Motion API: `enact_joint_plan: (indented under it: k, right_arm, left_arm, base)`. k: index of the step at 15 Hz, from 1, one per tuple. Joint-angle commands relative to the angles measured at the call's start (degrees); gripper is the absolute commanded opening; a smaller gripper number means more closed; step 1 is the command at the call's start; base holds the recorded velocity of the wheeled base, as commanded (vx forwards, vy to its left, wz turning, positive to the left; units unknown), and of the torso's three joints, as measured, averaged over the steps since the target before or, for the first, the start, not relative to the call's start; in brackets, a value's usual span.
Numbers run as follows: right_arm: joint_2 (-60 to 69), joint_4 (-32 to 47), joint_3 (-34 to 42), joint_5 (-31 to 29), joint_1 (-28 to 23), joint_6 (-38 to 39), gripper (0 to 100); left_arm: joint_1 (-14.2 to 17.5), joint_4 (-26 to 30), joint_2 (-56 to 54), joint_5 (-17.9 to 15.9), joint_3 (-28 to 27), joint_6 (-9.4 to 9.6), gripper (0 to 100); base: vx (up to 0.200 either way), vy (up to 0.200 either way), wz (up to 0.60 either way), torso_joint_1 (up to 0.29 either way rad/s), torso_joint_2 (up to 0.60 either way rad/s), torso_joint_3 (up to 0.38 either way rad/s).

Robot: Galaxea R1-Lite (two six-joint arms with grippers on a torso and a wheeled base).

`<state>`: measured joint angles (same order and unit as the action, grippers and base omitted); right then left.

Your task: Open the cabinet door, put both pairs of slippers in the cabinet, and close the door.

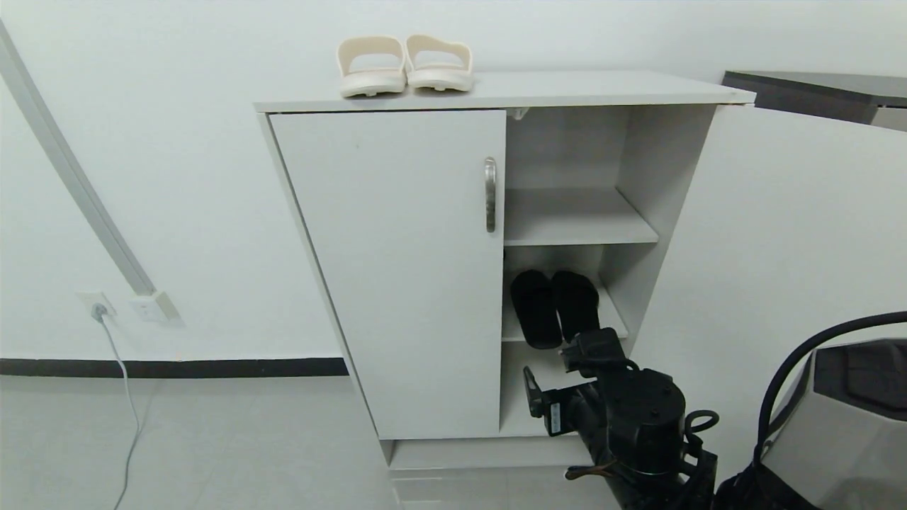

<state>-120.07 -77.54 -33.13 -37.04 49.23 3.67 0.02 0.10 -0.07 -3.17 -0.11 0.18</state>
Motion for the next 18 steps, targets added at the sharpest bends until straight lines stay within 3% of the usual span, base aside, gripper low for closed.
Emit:
enact_joint_plan:
  k: [1, 8, 18]
  right_arm:
    - [-0.1, 0.1, 0.0, 0.0, -0.1, 0.0, 100]
    - [-0.1, -0.8, 0.2, -0.1, -0.2, 0.0, 100]
    - [0.1, -7.8, 3.5, 1.7, -0.4, -3.1, 100]
  left_arm:
    - [0.1, 0.0, 0.1, 0.0, 0.0, -0.09, 0]
    - [0.1, 0.0, 0.1, 0.0, 0.0, -0.01, 0]
    - [0.1, 0.1, 0.1, 0.0, 0.0, -0.09, 0]
  base:
    - [0.0, 0.2, 0.0, -0.002, 0.0, -0.002]
    - [0.0, 0.2, 0.0, 0.004, 0.0, 0.0]
    - [0.0, 0.0, 0.0, 0.0, 0.0, 0.0]
